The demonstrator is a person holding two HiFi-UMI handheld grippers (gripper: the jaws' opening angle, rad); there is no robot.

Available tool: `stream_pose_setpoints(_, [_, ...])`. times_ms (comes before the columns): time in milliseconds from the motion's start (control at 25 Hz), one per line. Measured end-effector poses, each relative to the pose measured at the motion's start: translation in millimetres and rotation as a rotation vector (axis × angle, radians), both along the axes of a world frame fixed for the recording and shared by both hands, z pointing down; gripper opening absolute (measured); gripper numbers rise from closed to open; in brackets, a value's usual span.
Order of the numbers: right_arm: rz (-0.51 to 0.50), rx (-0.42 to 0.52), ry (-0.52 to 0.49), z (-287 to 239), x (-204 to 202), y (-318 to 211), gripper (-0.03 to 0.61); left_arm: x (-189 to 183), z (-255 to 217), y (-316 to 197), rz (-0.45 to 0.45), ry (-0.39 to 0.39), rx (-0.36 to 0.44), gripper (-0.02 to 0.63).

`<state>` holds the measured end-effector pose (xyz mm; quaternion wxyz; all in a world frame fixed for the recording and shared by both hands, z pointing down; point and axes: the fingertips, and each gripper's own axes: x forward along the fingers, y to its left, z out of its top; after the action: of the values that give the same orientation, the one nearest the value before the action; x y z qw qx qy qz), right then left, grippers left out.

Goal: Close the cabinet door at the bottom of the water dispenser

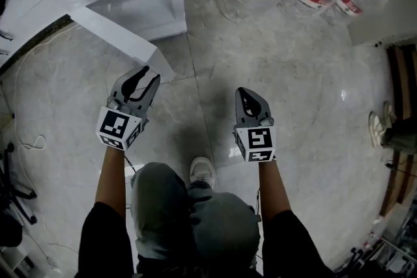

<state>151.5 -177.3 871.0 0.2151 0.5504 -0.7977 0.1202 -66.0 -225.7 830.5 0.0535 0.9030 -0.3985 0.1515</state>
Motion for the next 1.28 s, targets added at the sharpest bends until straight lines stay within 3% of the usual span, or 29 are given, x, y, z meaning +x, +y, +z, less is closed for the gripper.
stream_pose_setpoints(480, [0.079,-0.044,0.013,27,46,-6,0.014,53,10,-89,0.081,-0.034,0.029,0.153])
stream_pose_setpoints(960, [0.144,-0.087,0.038,46,82,6,0.014,41,31,-172,-0.01,-0.083,-0.007,0.192])
stream_pose_setpoints(1280, [0.158,-0.091,0.039,49,89,12,0.014,38,29,-180,-0.042,-0.062,-0.02,0.199])
